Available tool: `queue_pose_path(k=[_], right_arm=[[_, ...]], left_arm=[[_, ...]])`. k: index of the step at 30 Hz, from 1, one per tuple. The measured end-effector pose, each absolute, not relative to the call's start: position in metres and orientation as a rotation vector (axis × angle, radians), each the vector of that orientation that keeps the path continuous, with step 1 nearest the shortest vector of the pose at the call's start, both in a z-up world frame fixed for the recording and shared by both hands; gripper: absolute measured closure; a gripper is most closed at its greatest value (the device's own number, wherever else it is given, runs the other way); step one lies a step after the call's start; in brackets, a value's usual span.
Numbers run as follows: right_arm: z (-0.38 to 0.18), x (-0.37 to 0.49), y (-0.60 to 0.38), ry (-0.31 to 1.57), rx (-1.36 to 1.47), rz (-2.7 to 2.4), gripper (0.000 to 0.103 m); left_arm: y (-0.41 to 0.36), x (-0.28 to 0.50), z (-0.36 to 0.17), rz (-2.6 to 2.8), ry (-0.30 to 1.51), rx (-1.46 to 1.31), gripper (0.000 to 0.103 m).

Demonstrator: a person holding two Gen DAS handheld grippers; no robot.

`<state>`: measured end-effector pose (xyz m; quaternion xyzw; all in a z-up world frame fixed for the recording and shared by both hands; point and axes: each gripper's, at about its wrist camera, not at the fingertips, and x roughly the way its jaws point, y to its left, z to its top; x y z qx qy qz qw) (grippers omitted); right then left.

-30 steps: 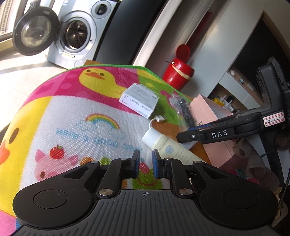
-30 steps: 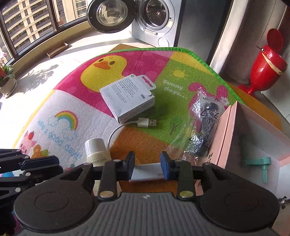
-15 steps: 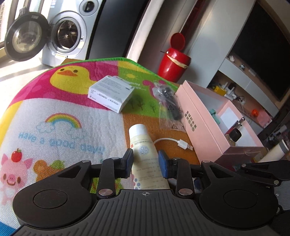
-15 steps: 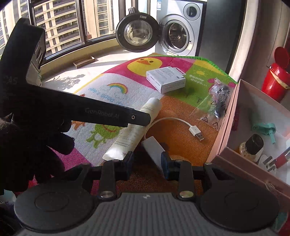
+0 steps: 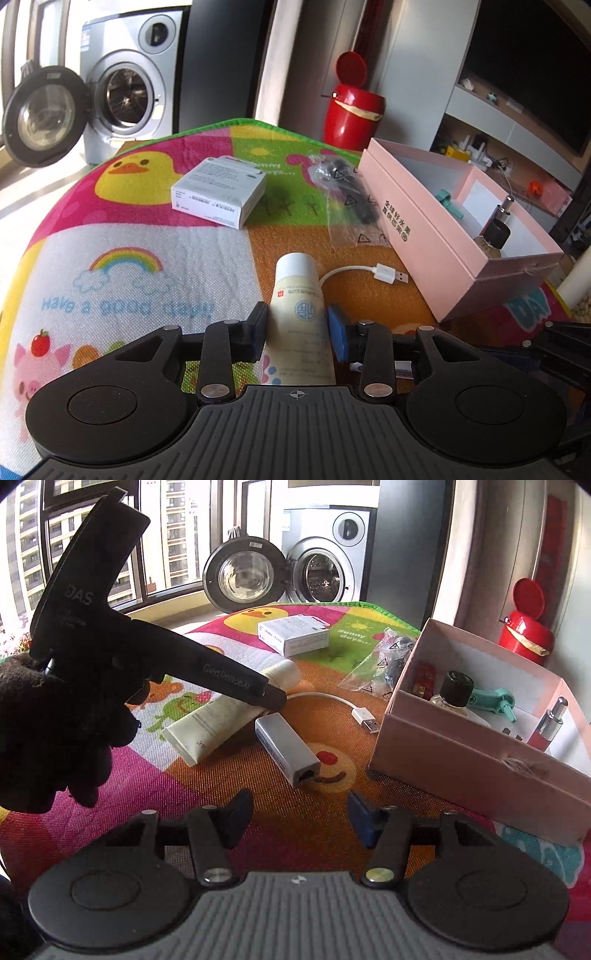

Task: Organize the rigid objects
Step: 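Grasp the white USB adapter with the right tool while the left tool lifts the tube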

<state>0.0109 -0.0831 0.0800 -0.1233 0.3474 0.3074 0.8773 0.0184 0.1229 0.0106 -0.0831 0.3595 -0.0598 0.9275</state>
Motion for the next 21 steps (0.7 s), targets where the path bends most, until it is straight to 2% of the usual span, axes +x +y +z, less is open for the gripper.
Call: queue_pose_path(k=[4,8,10,17,21], right_arm=[[0.077,0.019,-0.067,0.682,-0.303,0.643,0.057],[0.079,0.018,-0.053,0.678,-0.349,0.671,0.077],[0.082,0.01,-0.053,0.69,-0.367,0.712,0.081],[0.088,-0.031,-0.091,0.704,-0.425,0.734,0.082],[0.087,-0.026,-0.124,0.679,-0.466,0.553,0.086]], left_arm=[[0.137,-0.01,0.01,-0.13,0.737,-0.219,0.065],[0.143,-0.034,0.011,-0.142,0.754,-0.229,0.067],[0.142,-0.044,0.012,-0.163,0.759,-0.223,0.067],[0.14,-0.067,0.004,-0.152,0.694,-0.287,0.069],[0.138,-0.068,0.004,-0.14,0.696,-0.295,0.069]])
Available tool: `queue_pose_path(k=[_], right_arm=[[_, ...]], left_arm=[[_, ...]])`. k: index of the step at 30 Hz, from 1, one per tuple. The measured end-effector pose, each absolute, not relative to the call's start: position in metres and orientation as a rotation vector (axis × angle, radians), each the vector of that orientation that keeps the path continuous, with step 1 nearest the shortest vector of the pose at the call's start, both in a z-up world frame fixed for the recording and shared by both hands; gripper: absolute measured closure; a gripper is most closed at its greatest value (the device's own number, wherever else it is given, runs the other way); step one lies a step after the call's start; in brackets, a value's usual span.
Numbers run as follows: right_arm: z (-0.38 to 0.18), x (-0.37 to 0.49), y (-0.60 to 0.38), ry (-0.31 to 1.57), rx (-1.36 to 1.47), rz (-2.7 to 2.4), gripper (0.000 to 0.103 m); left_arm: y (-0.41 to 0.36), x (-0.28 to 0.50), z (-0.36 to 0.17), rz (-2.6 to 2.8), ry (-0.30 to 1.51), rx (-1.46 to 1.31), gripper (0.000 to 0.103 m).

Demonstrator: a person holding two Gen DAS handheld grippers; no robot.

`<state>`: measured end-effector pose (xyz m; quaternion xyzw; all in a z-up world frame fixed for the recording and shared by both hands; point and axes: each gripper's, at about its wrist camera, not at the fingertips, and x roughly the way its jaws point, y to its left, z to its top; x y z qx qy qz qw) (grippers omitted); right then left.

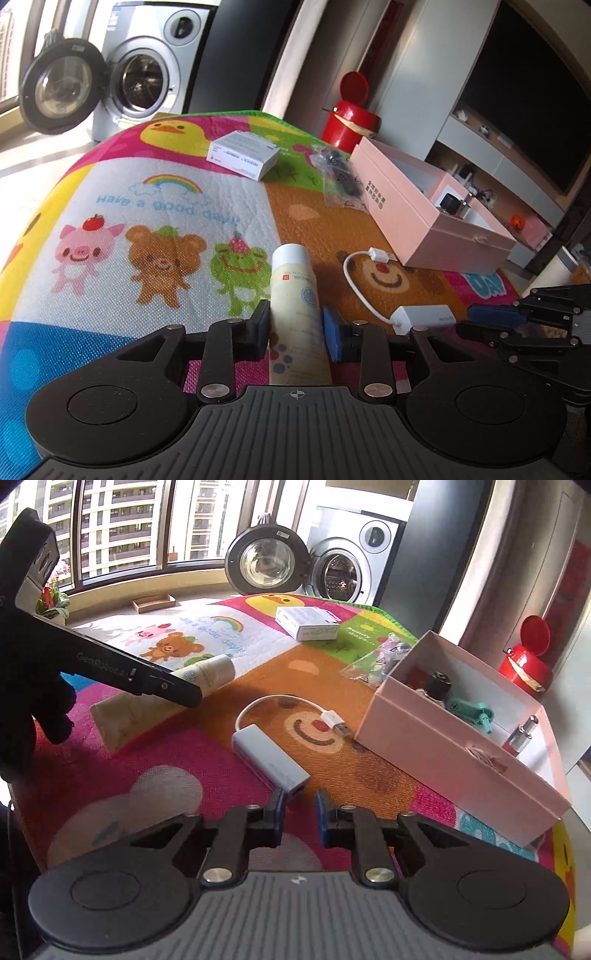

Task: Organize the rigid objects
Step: 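Grasp the white USB adapter with the right tool while the left tool lifts the tube, then drop the cream tube and USB adapter into the pink box with both tools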

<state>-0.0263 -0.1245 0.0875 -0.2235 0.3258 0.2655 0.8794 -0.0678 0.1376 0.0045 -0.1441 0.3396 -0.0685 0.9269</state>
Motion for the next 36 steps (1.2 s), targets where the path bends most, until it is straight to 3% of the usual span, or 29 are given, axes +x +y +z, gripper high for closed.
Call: queue_pose_path(k=[1,3,5,6,14,21,22,24,36], right_arm=[[0.087,-0.021,-0.132,0.679,-0.464,0.486,0.081],[0.09,-0.014,-0.146,0.685,-0.418,0.415,0.062],[0.096,-0.015,-0.155,0.688,-0.316,0.433,0.033],[0.098,-0.017,-0.157,0.691,-0.263,0.457,0.031],[0.089,-0.011,-0.107,0.754,-0.074,0.497,0.031],[0.082,-0.004,-0.086,0.78,-0.068,0.482,0.031],[0.082,-0.005,-0.086,0.779,-0.082,0.48,0.039],[0.084,-0.006,-0.089,0.781,-0.096,0.492,0.042],[0.149,-0.053,-0.154,0.572,-0.191,0.498,0.042]], left_arm=[[0.137,-0.067,0.005,-0.144,0.7,-0.289,0.069],[0.138,-0.068,0.005,-0.14,0.701,-0.304,0.07],[0.138,-0.069,0.004,-0.134,0.694,-0.309,0.069],[0.137,-0.07,0.004,-0.13,0.69,-0.3,0.07],[0.126,-0.074,0.003,-0.107,0.668,-0.221,0.072],[0.126,-0.075,0.001,-0.106,0.657,-0.219,0.072],[0.126,-0.075,0.001,-0.106,0.657,-0.219,0.072],[0.126,-0.076,0.002,-0.103,0.653,-0.216,0.073],[0.097,-0.105,0.021,-0.206,0.565,-0.098,0.076]])
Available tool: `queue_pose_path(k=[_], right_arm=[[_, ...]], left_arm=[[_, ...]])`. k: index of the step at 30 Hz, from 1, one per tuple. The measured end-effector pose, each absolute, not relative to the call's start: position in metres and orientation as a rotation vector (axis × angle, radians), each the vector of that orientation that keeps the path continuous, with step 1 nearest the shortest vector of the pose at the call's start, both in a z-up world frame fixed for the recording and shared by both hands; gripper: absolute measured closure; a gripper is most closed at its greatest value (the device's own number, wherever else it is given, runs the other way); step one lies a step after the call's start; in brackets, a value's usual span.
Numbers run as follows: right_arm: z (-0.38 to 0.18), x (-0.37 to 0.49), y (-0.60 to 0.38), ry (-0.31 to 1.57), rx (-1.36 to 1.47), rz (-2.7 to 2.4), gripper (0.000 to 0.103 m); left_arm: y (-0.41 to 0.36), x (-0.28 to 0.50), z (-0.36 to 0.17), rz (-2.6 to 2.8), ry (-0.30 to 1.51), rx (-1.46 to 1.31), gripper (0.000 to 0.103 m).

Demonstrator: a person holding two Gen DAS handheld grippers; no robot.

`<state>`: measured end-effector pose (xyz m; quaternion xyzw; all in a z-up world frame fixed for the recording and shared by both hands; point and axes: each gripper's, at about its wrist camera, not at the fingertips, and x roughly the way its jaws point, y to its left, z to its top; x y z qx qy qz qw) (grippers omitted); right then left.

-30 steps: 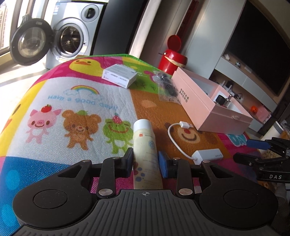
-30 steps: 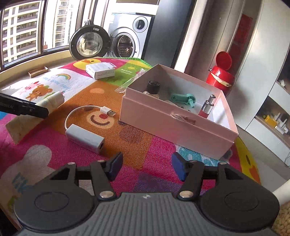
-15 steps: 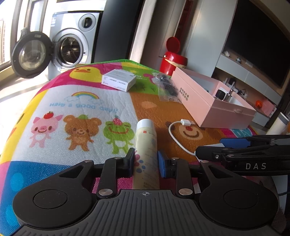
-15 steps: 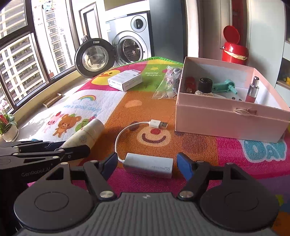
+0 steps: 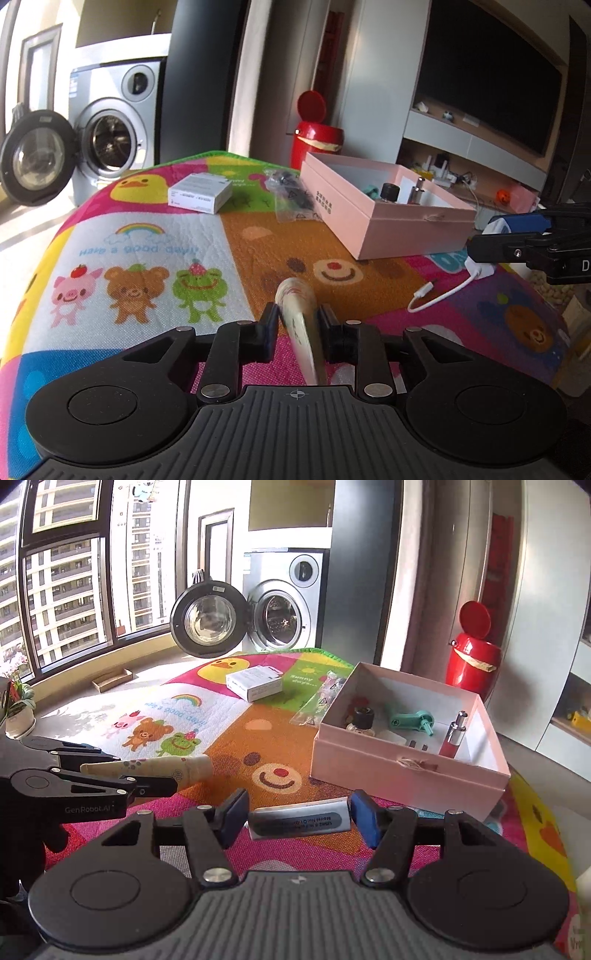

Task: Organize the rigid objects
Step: 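Drop the cream tube and USB adapter into the pink box with both tools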

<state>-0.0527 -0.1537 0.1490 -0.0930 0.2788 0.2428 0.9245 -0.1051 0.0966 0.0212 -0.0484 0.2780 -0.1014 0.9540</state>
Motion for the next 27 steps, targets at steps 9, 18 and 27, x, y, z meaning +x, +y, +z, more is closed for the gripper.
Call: queue_pose_path(k=[9,18,27], right_arm=[[0.186,-0.068,-0.2,0.426,-0.13,0.398,0.043],[0.176,-0.067,-0.206,0.448,-0.112,0.383,0.043],[0.218,-0.03,-0.211,0.364,-0.092,0.369,0.043]], left_arm=[[0.072,-0.107,0.035,-0.258,0.525,-0.048,0.077],[0.066,-0.116,0.05,-0.288,0.484,-0.023,0.077],[0.05,-0.082,0.117,-0.39,0.317,0.035,0.077]])
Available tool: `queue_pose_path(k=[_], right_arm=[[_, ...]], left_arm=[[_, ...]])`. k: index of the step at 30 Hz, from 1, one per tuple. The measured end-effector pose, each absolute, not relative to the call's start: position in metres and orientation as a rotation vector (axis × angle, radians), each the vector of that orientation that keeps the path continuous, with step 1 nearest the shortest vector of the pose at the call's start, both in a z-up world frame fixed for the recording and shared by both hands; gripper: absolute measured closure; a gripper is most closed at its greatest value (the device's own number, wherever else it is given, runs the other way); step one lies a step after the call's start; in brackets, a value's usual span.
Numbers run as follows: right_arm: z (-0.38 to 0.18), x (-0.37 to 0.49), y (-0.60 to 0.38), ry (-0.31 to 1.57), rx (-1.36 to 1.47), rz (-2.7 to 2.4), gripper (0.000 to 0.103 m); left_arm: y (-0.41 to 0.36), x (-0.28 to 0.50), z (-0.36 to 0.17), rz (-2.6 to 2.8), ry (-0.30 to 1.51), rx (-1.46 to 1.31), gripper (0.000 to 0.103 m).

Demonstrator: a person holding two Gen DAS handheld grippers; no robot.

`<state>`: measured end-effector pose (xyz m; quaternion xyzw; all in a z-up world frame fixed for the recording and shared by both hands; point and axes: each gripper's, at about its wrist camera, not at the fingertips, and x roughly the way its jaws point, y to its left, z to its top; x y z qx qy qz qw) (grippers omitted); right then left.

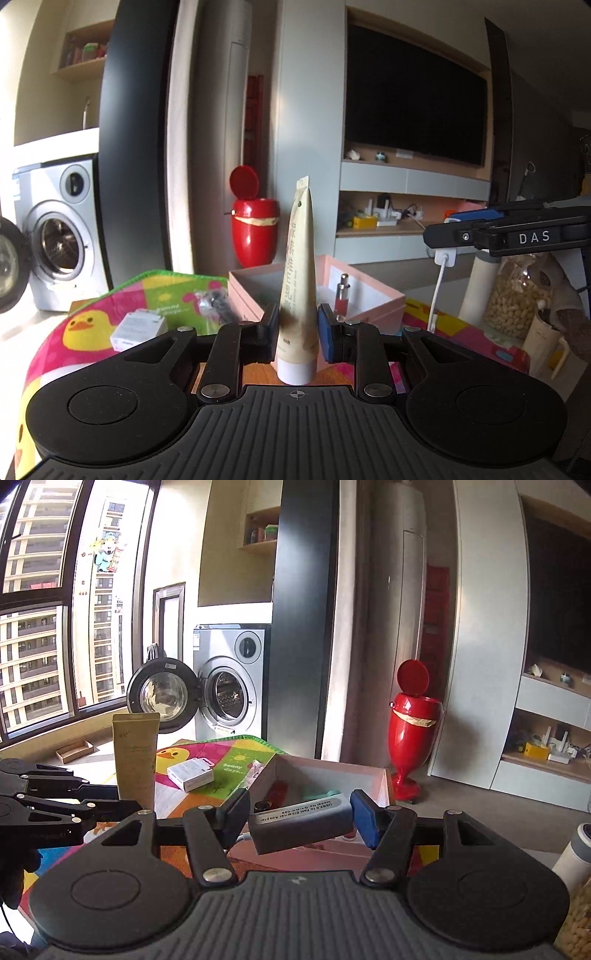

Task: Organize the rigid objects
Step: 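Drop the cream tube and USB adapter into the pink box with both tools, then grasp the white packaging box with the left tool while the right tool reaches the plastic bag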

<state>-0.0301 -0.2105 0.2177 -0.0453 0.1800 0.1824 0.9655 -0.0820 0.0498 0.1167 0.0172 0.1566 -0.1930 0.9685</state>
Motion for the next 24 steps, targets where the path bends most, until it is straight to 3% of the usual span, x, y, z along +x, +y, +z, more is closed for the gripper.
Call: queue_pose_path(k=[7,12,19,24], right_arm=[[0.257,0.077,-0.206,0.282,-0.061,0.278,0.043],[0.236,0.141,-0.217,0.453,0.03,0.249,0.042],[0.186,0.133,-0.227,0.561,-0.027,0.195,0.042],[0.19,0.136,-0.191,0.594,-0.101,0.242,0.042]], left_arm=[[0.021,0.025,0.165,-0.426,0.228,-0.042,0.076],[0.012,0.101,0.136,-0.432,0.47,-0.15,0.077],[0.052,0.083,0.071,-0.383,0.598,-0.188,0.077],[0.105,0.043,0.04,-0.246,0.643,-0.235,0.077]])
